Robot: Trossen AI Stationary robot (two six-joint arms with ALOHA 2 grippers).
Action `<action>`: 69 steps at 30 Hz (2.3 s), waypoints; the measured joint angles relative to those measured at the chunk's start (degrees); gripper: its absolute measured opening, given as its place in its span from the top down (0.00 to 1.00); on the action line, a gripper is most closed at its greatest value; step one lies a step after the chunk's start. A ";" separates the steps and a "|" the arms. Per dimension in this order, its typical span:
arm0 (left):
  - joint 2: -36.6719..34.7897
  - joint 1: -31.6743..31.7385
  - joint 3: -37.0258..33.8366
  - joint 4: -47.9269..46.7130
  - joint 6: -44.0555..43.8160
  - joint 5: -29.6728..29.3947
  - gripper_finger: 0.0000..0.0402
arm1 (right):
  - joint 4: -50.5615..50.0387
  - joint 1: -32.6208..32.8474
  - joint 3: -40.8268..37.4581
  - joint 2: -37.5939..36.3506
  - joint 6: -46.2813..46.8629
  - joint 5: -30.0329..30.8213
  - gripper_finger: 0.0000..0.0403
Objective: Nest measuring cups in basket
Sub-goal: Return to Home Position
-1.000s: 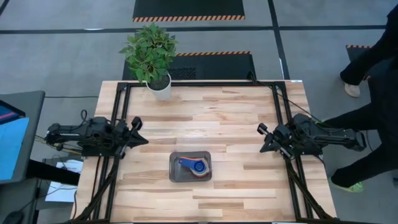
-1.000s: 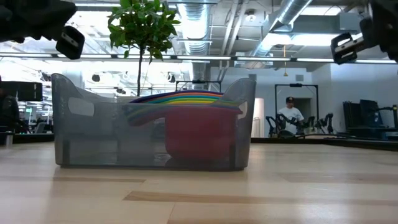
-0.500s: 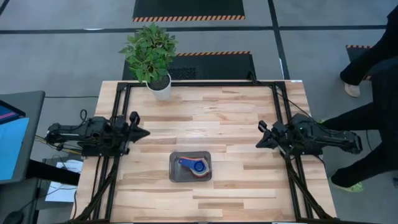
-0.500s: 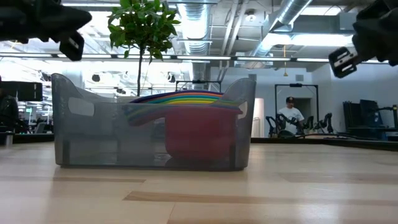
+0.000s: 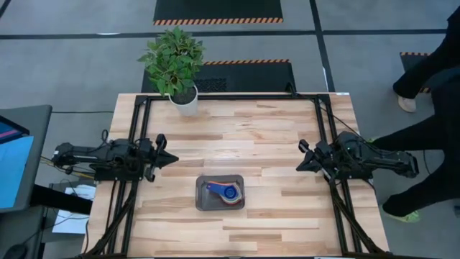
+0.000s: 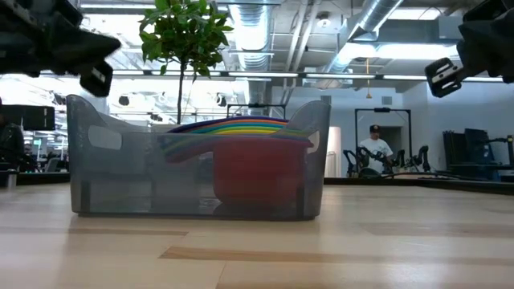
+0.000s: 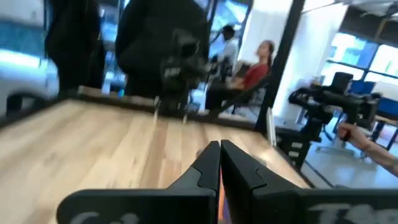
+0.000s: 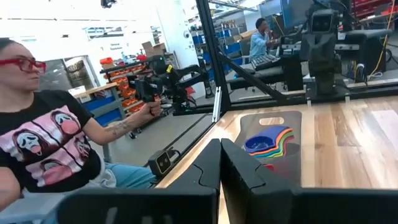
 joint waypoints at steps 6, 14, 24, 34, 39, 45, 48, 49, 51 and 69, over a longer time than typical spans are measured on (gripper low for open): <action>0.10 -0.07 0.00 2.77 3.36 4.74 1.00 | -1.89 -0.06 0.04 0.02 0.23 0.00 0.91; 0.09 -0.04 0.00 0.25 2.24 3.57 1.00 | -3.70 -0.06 0.15 0.02 0.24 0.02 0.91; 0.13 -0.02 0.00 -2.49 3.11 1.99 1.00 | -3.76 -0.06 0.15 0.02 0.24 0.02 0.93; 0.13 -0.02 -0.01 -2.47 3.11 1.97 1.00 | -3.83 -0.06 0.15 0.02 0.24 0.02 0.91; 0.13 -0.02 -0.02 -2.47 3.11 1.97 1.00 | -3.85 -0.06 0.15 0.02 0.25 0.02 0.91; 0.13 -0.02 -0.02 -2.47 3.11 1.97 1.00 | -3.85 -0.06 0.15 0.02 0.24 0.02 0.91; 0.13 -0.02 -0.02 -2.47 3.10 1.97 1.00 | -3.85 -0.06 0.15 0.02 0.24 0.02 0.91; 0.13 -0.02 -0.02 -2.47 3.10 1.97 1.00 | -3.87 -0.06 0.15 0.02 0.24 0.04 0.91; 0.13 -0.02 -0.02 -2.47 3.11 1.96 1.00 | -3.87 -0.06 0.15 0.02 0.24 0.03 0.91; 0.13 -0.02 -0.04 -2.47 3.11 1.95 1.00 | -3.87 -0.04 0.15 0.02 0.26 0.05 0.91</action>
